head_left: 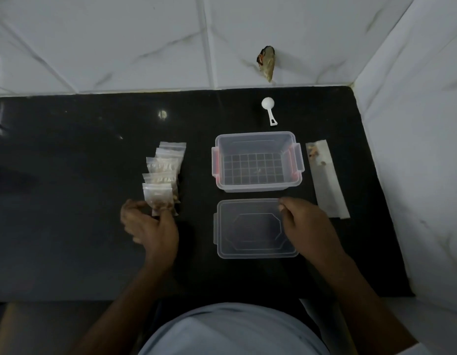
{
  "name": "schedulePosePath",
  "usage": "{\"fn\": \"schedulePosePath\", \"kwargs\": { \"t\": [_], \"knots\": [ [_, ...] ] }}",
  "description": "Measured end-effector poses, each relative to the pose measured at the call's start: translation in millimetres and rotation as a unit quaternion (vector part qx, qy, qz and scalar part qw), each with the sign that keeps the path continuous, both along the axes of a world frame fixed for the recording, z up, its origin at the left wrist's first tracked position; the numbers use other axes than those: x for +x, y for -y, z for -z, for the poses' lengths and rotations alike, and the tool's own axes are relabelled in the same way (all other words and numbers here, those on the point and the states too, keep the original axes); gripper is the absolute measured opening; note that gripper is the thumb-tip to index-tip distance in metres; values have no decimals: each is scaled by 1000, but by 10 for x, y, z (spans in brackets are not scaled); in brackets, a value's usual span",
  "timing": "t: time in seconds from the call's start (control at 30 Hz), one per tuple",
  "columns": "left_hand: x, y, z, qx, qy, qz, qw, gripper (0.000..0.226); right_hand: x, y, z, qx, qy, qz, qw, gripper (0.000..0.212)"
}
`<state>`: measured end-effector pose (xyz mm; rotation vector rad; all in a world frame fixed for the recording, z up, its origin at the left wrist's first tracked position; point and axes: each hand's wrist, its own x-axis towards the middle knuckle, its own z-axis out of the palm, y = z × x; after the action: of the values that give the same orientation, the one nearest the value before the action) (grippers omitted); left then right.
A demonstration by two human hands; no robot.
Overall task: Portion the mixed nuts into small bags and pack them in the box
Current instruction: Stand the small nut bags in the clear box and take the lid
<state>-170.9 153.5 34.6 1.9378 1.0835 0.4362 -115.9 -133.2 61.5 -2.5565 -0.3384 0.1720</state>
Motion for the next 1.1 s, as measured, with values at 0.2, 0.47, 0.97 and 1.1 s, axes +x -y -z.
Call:
{"fn": "schedulePosePath", "kwargs": {
  "t": [0.2, 0.47, 0.97, 1.1],
  "knots": [
    [-11, -272, -8, -93, -15, 38, 995, 54, 172, -201, -204, 68, 78, -23, 994, 21],
    [134, 13, -355, -253, 135, 126, 950, 59, 456, -578, -501, 200, -64, 5, 978, 25],
    [113, -232, -46, -142, 60, 31, 988, 41, 1096, -788, -351, 25, -32, 71, 997, 18],
    [139, -485, 98, -97, -29, 73, 992, 59, 1209, -944, -219, 14, -142, 29, 989, 10]
  ]
}}
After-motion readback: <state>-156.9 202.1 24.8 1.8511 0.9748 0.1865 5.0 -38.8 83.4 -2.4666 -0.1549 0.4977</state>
